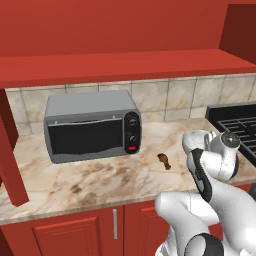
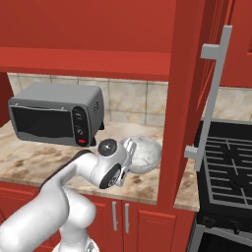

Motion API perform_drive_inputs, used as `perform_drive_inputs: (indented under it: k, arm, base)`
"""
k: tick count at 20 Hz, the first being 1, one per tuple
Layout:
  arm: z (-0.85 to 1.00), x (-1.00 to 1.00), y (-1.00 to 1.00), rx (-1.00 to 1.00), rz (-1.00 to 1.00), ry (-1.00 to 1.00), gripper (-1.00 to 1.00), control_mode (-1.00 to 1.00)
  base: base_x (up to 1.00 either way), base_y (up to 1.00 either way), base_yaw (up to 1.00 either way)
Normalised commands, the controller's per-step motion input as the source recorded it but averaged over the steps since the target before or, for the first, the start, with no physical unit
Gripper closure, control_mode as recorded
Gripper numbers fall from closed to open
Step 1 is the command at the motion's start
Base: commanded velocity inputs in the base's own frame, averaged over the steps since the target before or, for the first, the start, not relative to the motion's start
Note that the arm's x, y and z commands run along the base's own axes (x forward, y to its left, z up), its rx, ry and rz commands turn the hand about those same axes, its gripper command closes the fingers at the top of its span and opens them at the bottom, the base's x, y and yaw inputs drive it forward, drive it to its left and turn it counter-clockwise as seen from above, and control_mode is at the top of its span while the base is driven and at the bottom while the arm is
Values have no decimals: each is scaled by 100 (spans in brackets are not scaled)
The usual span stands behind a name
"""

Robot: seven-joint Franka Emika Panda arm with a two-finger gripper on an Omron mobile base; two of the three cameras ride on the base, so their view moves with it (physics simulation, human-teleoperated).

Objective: Retrieve the bowl from the cabinet, then place the raw meat into the bowl to avoid contamination.

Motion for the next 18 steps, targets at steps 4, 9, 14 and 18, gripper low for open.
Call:
perform_drive_inputs:
  k: [4,9,14,18]
  arm:
    - [-26,26,-20,-1,1,0,100,-100]
    - [-15,5,-7,-1,0,0,100,-100]
    - [-14,0,-1,0,0,0,100,-100]
    - [-24,11,-1,0,0,-2,100,-100]
  base:
    - [0,0,0]
    - [0,0,0]
    - [0,0,0]
    - [0,0,0]
